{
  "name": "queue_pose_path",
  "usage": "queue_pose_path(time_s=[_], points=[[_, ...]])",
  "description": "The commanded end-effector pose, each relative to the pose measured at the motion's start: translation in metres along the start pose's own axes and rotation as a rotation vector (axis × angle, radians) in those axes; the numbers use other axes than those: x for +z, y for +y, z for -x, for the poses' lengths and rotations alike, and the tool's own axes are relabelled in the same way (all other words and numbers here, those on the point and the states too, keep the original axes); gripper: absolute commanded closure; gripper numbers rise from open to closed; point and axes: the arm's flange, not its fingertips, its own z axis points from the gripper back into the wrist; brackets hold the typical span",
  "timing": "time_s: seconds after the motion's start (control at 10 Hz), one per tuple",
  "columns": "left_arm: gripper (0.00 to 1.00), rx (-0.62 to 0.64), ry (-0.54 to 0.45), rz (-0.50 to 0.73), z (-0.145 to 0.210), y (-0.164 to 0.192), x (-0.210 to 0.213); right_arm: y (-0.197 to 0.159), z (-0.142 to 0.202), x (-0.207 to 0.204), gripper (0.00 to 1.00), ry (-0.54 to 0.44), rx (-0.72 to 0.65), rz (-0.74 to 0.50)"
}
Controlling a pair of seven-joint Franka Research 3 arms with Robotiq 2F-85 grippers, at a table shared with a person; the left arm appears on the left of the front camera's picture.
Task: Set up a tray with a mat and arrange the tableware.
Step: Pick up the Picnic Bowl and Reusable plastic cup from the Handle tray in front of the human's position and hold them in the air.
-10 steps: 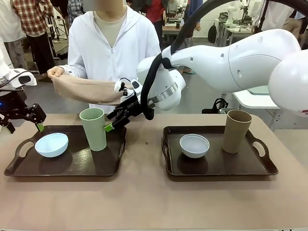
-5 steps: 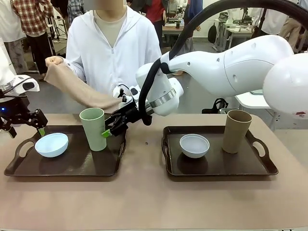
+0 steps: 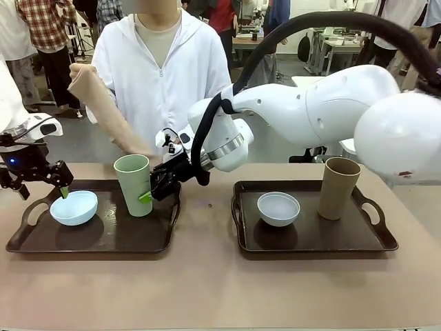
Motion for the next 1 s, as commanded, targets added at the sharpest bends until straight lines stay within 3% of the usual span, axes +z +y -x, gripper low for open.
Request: queue_pose_path(time_s=[0.0,0.7,0.8,0.9], points=[[0.0,0.005,0.015,-0.043,-0.012,-0.003,-0.009,-0.021,0.0,-0.011,0.0,-0.006,0.028,-0.028],[0.0,-0.048,0.046,-0.063,-0.023,0.001,-0.036,-0.036,0.0,-0.035,0.0,0.024,0.021,-0.067],[0.0,-0.037,0.051,-0.068,-0.024,0.003,-0.04,-0.036,0.0,-0.035,0.41,0.021,0.03,-0.064],[0.0,-0.026,0.054,-0.063,-0.027,0.005,-0.046,-0.035,0.0,-0.035,0.59,0.025,0.037,-0.067]])
